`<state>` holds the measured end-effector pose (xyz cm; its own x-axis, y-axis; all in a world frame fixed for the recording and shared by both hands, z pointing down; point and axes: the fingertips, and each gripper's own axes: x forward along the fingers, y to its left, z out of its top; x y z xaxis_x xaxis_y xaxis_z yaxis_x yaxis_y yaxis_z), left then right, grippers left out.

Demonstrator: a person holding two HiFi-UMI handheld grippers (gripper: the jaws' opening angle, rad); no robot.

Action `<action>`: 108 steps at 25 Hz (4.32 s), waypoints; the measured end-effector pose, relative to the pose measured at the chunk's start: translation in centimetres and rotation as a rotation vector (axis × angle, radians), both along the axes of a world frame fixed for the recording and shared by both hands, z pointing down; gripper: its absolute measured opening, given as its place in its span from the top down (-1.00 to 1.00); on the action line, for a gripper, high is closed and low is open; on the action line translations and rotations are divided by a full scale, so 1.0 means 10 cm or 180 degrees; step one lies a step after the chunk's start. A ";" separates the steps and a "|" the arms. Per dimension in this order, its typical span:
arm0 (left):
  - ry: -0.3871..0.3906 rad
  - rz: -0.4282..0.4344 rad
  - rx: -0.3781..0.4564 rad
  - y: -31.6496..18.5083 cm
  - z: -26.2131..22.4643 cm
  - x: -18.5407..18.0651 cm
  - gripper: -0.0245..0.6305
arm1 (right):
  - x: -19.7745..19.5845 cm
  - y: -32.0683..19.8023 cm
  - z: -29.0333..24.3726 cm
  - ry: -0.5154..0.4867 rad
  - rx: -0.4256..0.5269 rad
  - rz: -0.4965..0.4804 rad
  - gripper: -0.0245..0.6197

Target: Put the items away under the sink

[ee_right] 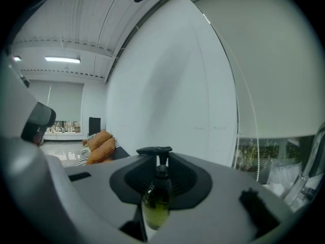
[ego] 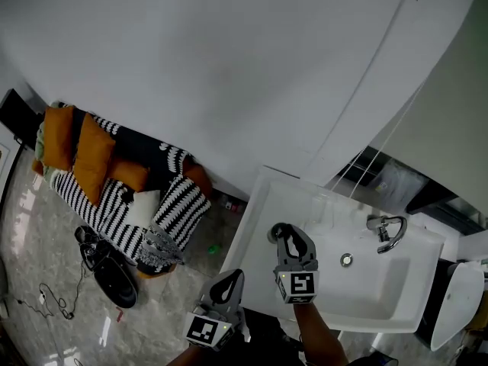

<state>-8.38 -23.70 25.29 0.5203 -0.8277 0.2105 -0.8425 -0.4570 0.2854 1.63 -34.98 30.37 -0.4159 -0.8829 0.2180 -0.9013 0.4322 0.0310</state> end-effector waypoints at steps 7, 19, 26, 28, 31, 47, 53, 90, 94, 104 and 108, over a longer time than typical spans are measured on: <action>0.0008 0.0058 0.0061 0.21 -0.14 -0.01 0.90 | -0.01 0.30 -0.13 0.0018 -0.0011 0.0020 0.67; 0.0056 0.0097 0.0402 0.65 -0.39 -0.07 0.90 | -0.04 0.94 -0.43 -0.0042 0.0039 0.0112 0.68; 0.0034 0.0222 0.0411 0.90 -0.45 -0.04 0.90 | -0.06 1.33 -0.53 0.0069 0.0042 0.0096 0.68; 0.0039 0.0279 0.0552 0.96 -0.46 -0.04 0.90 | -0.07 1.45 -0.53 0.0095 0.0026 0.0106 0.68; 0.0038 0.0310 0.0536 1.08 -0.51 -0.04 0.90 | -0.10 1.64 -0.57 0.0141 0.0081 0.0089 0.68; 0.0066 0.0517 0.0685 1.67 -0.68 -0.03 0.90 | -0.19 2.48 -0.74 0.0059 0.0167 0.0174 0.68; 0.0091 0.0558 0.0730 1.91 -0.71 -0.06 0.90 | -0.23 2.78 -0.81 0.0076 0.0189 0.0210 0.70; 0.0221 0.0873 0.0649 2.85 -0.62 0.29 0.90 | 0.17 4.04 -0.98 -0.0005 0.0244 0.0540 0.70; 0.0201 0.0827 0.0633 3.05 -0.61 0.38 0.90 | 0.28 4.27 -0.96 -0.0026 0.0237 0.0502 0.70; 0.0070 0.0673 0.0631 3.79 -0.52 0.69 0.90 | 0.62 4.95 -0.91 -0.0070 0.0225 0.0394 0.70; 0.0017 0.0629 0.0618 4.10 -0.45 0.77 0.90 | 0.71 5.20 -0.87 -0.0092 0.0221 0.0372 0.70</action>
